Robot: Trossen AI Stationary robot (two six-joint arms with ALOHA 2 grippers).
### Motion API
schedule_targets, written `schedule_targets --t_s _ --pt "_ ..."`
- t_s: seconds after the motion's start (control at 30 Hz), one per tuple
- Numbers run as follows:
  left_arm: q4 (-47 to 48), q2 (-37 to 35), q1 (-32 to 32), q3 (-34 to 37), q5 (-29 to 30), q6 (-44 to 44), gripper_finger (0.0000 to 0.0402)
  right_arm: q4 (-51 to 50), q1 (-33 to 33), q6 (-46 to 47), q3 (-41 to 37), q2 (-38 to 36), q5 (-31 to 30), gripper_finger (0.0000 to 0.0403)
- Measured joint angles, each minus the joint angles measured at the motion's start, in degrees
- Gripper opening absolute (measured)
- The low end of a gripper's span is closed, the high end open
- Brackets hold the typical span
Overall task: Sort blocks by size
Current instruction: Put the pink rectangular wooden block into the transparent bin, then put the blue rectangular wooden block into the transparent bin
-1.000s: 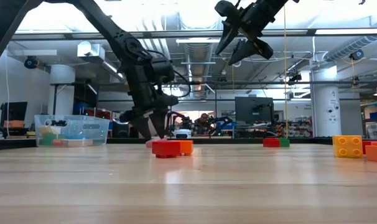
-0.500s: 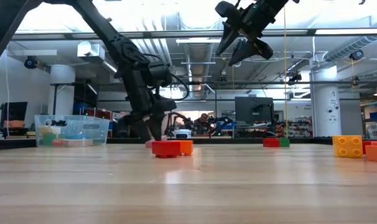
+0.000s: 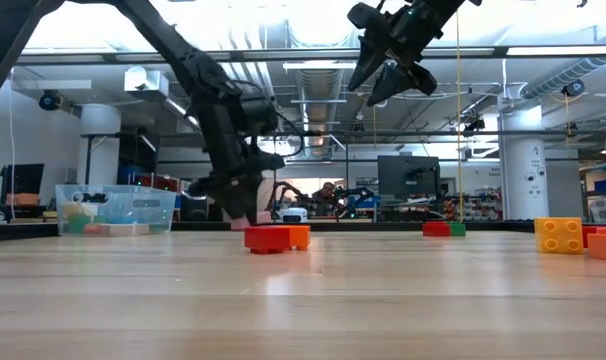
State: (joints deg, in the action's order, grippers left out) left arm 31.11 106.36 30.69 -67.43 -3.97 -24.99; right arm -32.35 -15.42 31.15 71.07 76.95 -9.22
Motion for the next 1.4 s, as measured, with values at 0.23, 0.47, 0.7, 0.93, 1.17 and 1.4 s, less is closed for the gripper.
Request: schedule_targets --t_s 0.23,0.47,0.7,0.93,1.17,1.4 --pt "18.44 -4.64 -0.99 -9.22 4.49 3.63 0.0099 -0.14 0.00 -0.88 0.00 0.00 0.10 0.0219" --pt "35.23 -8.55 9.00 -12.10 8.99 6.64 0.0099 -0.38 0.00 -4.25 -0.02 0.00 1.41 0.0219" --pt "37.43 -14.44 19.10 -7.94 12.03 6.42 0.0100 -0.36 0.15 -5.55 -0.02 0.00 3.66 0.0219" --pt "38.59 -17.27 24.16 -4.92 12.12 4.31 0.0123 -0.36 0.15 -7.03 -0.02 -0.02 3.66 0.0219" --pt "39.48 -19.85 22.62 -2.80 12.04 3.26 0.0153 -0.36 -1.31 -6.84 -0.02 0.42 3.73 0.0219" --pt "40.08 -27.70 16.47 -2.59 10.54 -3.34 0.0159 -0.56 -5.12 -7.80 2.59 5.25 11.75 0.0219"
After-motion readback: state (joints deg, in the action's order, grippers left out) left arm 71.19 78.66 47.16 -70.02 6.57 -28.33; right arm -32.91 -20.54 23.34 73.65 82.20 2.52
